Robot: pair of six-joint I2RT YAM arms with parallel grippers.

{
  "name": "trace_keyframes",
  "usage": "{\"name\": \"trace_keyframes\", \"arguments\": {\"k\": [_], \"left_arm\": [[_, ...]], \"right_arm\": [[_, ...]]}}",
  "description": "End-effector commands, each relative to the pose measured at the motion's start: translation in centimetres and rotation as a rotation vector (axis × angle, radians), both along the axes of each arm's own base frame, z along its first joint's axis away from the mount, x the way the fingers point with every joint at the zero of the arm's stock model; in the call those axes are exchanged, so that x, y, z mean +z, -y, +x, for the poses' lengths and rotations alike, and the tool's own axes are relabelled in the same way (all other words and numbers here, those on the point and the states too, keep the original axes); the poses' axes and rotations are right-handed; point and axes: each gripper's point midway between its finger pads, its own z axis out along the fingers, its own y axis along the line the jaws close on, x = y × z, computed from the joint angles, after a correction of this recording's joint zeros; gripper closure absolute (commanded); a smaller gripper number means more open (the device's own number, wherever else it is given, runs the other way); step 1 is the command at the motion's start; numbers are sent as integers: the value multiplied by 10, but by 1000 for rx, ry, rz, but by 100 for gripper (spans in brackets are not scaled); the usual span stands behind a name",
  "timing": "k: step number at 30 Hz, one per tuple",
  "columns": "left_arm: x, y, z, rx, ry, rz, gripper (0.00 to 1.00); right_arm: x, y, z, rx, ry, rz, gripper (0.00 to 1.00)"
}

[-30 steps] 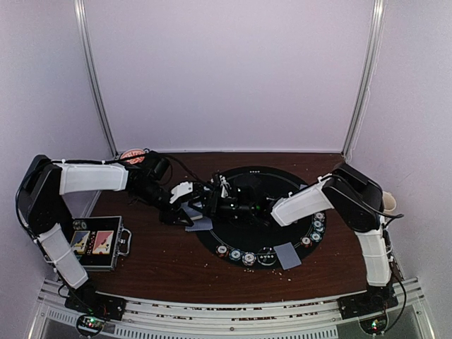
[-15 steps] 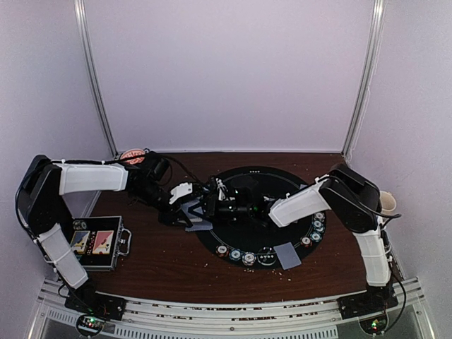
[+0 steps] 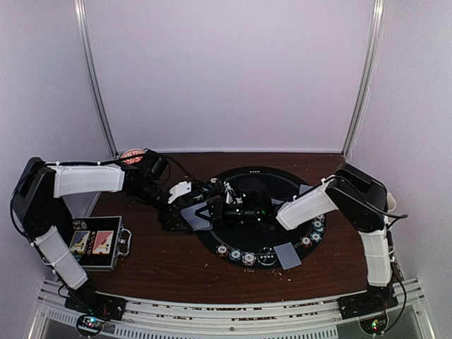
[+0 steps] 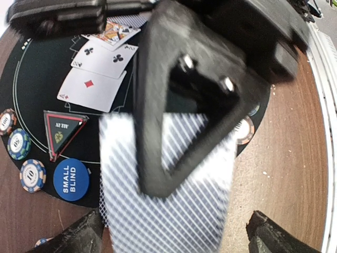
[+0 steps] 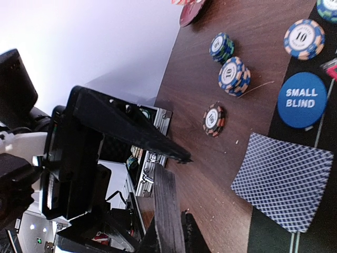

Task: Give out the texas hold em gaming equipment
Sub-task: Pass from the left arm to the right, then place the face-down deck piles on the poker table mat.

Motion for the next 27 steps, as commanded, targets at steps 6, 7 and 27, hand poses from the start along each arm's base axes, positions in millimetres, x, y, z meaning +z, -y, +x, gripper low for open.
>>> {"name": "trace_keyframes", "arguments": {"k": [6, 7, 27], "left_arm": [[44, -6, 28, 90, 107, -139, 2], [46, -8, 32, 107, 112, -147, 2], [59, -29, 66, 242, 142, -223, 2]], "right_arm": [[59, 100, 84, -288, 120, 3, 100], [59, 113, 95, -319, 119, -5, 100], [-5, 244, 268, -722, 15, -107, 100]]}}
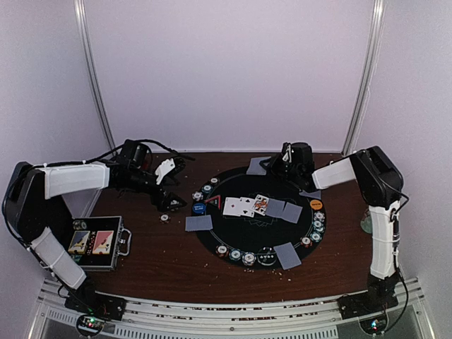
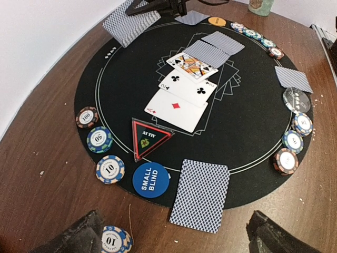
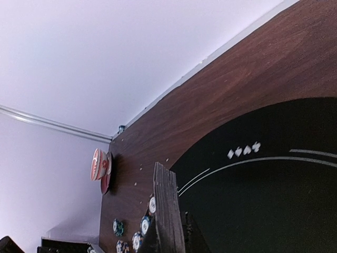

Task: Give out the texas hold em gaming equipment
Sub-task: Place the face-down deck piles on the poker table mat.

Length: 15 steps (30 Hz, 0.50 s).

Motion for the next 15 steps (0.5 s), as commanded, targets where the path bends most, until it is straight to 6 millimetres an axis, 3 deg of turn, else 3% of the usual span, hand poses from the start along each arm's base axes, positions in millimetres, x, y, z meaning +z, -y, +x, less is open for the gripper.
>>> {"name": "trace_keyframes", "arguments": {"k": [1, 5, 11, 15], "left_arm": [[15, 1, 5, 6, 40, -52, 2], [16, -1, 8, 17, 45, -56, 2], [15, -3, 11, 23, 41, -61, 2], [16, -4, 12, 29, 43, -65, 2]], "right_arm": [[-15, 19, 42, -102, -17, 18, 100], [-43, 14, 60, -108, -69, 30, 100], [-62, 22, 75, -154, -97, -8, 100], [-73, 24, 75, -154, -140, -81, 86]]}}
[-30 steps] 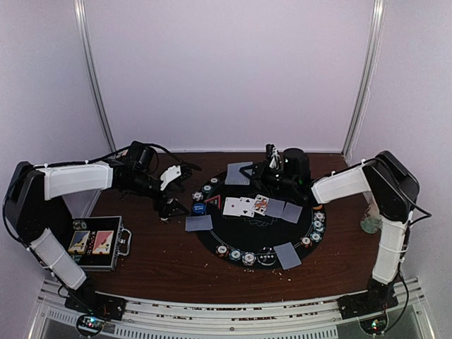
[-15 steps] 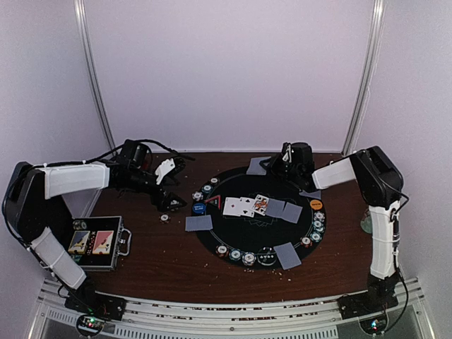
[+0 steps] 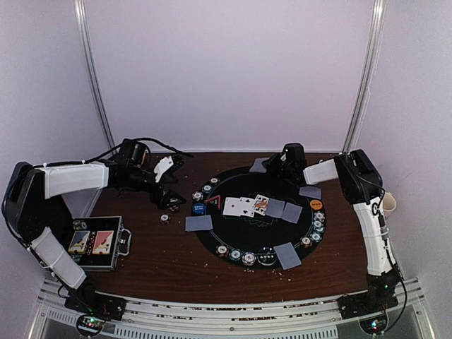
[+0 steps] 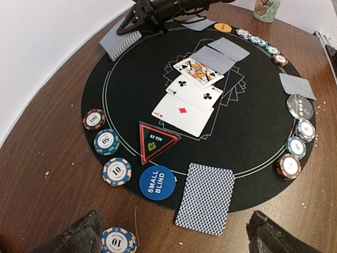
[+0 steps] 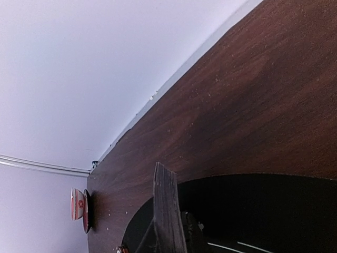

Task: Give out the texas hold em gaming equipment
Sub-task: Place the face-down deck piles on the poker table mat.

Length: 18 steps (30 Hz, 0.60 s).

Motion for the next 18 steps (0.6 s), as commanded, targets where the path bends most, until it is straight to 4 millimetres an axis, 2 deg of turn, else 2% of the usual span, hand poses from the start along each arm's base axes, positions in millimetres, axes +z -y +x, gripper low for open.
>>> {"name": "trace_keyframes", "arguments": {"k": [1, 5, 11, 15, 16, 17, 18], "left_arm": [[12, 0, 4, 3, 36, -41, 2], [12, 0, 5, 3, 35, -45, 2], [12, -1, 4, 3, 30, -48, 2], [12, -1, 5, 5, 31, -48, 2], [12, -2, 5, 9, 31, -48, 2], [13, -2, 6, 9, 33, -49, 2], [13, -2, 6, 10, 32, -49, 2]], "right_arm": [[-20, 8, 2, -20, -68, -96, 83], [-24, 16, -3, -24, -101, -176, 62], [-14, 26, -10, -18, -120, -288, 41], [6, 43, -15, -46, -122, -407, 18], [13, 49, -17, -57, -120, -441, 6], [19, 55, -18, -70, -118, -474, 1], [26, 61, -20, -87, -116, -508, 0]]}}
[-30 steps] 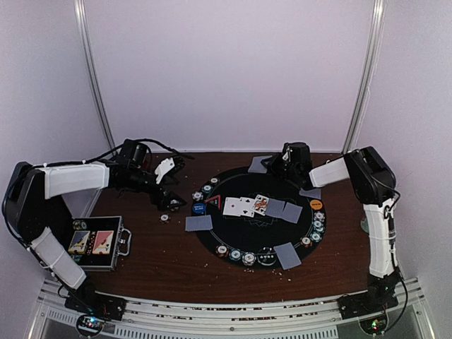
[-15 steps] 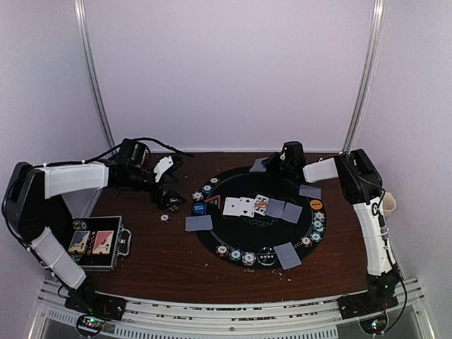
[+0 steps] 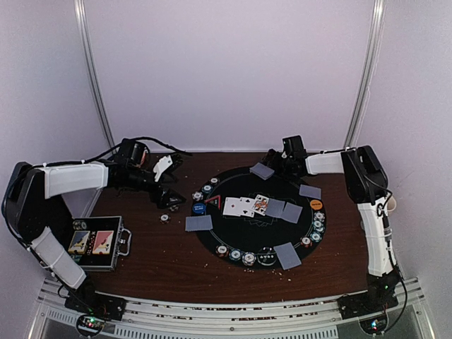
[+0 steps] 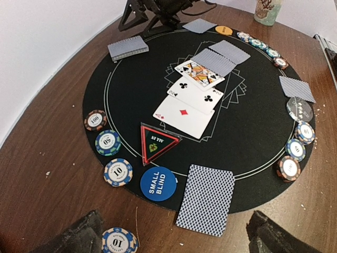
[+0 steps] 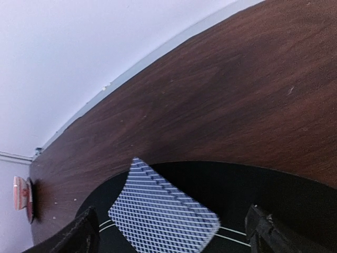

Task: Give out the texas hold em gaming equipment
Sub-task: Place the face-down deck piles on the poker table mat.

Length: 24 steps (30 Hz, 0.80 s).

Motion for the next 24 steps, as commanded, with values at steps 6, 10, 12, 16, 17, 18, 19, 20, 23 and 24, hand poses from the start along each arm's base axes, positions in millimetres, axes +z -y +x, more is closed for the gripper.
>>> {"name": "trace_keyframes", "arguments": {"k": [6, 10, 12, 16, 17, 18, 19, 20, 23, 24], "left_arm": [[15, -8, 15, 69, 52, -35, 2], [29, -23, 31, 152, 86, -50, 2], [40, -35, 40, 213, 99, -67, 2], [75, -68, 58, 342, 166, -82, 2], [82, -77, 61, 373, 185, -78, 2], [86, -85, 64, 405, 205, -63, 2], [93, -95, 65, 444, 236, -42, 2], [98, -103, 64, 475, 263, -13, 2], [107, -131, 54, 580, 326, 37, 2], [109, -139, 49, 610, 337, 39, 2]], "right_arm": [[81, 58, -20, -88, 25, -348, 0], [150, 76, -47, -120, 134, -413, 0], [177, 86, -69, -145, 201, -474, 0], [210, 90, -119, -100, 281, -604, 0], [212, 90, -132, -82, 292, -630, 0], [212, 90, -147, -67, 308, -657, 0], [203, 93, -163, -56, 306, -691, 0], [203, 96, -177, -63, 320, -709, 0], [199, 112, -213, -123, 350, -739, 0], [199, 116, -223, -142, 348, -734, 0]]}}
